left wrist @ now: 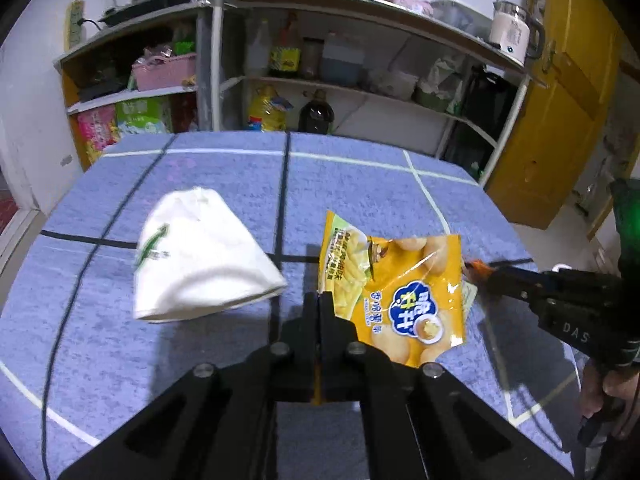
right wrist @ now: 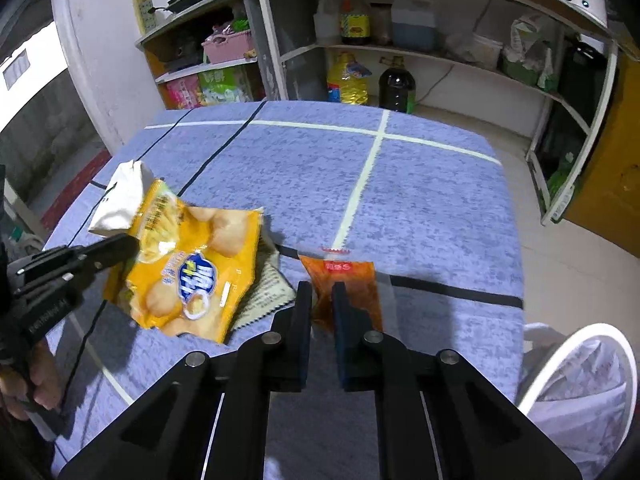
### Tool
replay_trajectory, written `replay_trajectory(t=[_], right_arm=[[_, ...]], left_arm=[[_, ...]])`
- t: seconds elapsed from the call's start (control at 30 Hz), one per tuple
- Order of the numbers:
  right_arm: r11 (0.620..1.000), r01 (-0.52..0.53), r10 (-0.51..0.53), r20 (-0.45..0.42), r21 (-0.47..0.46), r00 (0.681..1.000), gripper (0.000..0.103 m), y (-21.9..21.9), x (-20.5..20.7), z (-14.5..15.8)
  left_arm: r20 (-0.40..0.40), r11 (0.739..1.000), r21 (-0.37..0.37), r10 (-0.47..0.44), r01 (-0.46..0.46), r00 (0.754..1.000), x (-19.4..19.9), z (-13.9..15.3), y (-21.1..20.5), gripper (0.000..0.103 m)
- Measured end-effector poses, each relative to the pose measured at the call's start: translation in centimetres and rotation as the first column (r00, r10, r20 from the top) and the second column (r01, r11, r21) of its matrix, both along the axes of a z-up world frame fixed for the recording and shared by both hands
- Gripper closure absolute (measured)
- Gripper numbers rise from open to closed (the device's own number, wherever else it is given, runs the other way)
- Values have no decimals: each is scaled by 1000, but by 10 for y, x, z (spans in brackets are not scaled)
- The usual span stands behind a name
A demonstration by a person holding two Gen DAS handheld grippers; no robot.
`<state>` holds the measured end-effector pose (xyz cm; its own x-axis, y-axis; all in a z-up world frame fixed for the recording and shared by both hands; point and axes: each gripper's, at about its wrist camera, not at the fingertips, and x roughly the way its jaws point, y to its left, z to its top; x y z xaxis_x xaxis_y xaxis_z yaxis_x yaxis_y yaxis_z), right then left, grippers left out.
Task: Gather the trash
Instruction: 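Grasp the yellow chip bag with the left tool while the right tool grasps the orange packet, then carry the chip bag and orange packet over the bin and release them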
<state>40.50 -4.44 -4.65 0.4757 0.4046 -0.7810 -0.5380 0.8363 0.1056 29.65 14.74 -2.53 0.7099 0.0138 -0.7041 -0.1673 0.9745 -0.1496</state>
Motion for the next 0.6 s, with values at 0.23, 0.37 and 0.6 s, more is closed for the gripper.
replay_trajectory(t=[0.23, 0.37, 0.6], right_arm=[[999, 11, -12, 16, 41, 1000, 97, -18, -10, 15], [999, 13, -15, 28, 47, 999, 98, -27, -20, 22], [997, 28, -33, 64, 67, 997, 99, -55, -45, 39]], left_arm=[[69, 999, -50, -8, 12, 998, -17, 25, 5, 103], [109, 998, -58, -25, 32, 994, -26, 38, -3, 103], [155, 990, -103, -79, 95, 985, -41, 54, -27, 103]])
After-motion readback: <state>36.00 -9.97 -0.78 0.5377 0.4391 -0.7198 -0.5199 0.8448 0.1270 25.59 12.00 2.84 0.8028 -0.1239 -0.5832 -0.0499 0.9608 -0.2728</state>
